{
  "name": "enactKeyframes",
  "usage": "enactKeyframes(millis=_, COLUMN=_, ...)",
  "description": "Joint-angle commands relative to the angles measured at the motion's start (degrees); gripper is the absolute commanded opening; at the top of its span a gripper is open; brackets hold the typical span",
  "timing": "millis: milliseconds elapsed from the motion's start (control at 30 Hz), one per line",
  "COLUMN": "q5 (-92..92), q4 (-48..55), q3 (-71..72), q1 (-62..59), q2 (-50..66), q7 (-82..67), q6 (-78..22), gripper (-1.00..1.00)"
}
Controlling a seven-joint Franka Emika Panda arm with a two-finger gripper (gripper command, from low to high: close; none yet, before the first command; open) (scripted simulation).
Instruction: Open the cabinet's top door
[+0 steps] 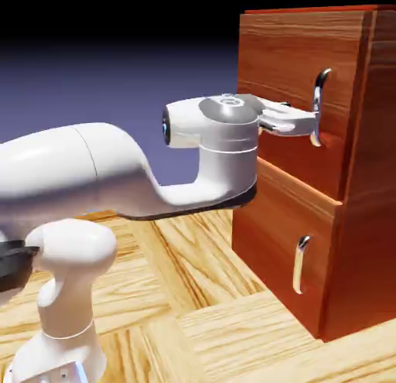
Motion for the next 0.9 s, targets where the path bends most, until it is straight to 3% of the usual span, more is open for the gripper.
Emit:
enactKeyframes(millis=0, q5=-0.59, q4=1.44, q3=-1.11, q1=2.08, q2=0.51, q7=0.18, q6=-0.45, gripper=0.00)
enactKeyframes(millis=67, q5=-1.74, q4=4.27, q3=-3.28, q1=6.14, q2=1.50, q7=0.53, q6=-1.33, gripper=0.00)
enactKeyframes(millis=100, q5=-1.74, q4=4.27, q3=-3.28, q1=6.14, q2=1.50, q7=0.53, q6=-1.33, gripper=-1.00)
enactKeyframes(millis=567, q5=13.46, q4=-19.97, q3=21.91, q1=-18.73, q2=-5.84, q7=1.54, q6=-21.42, gripper=-1.00)
enactKeyframes(millis=867, q5=30.96, q4=-29.74, q3=40.59, q1=-26.16, q2=-12.93, q7=-0.52, q6=-35.12, gripper=-1.00)
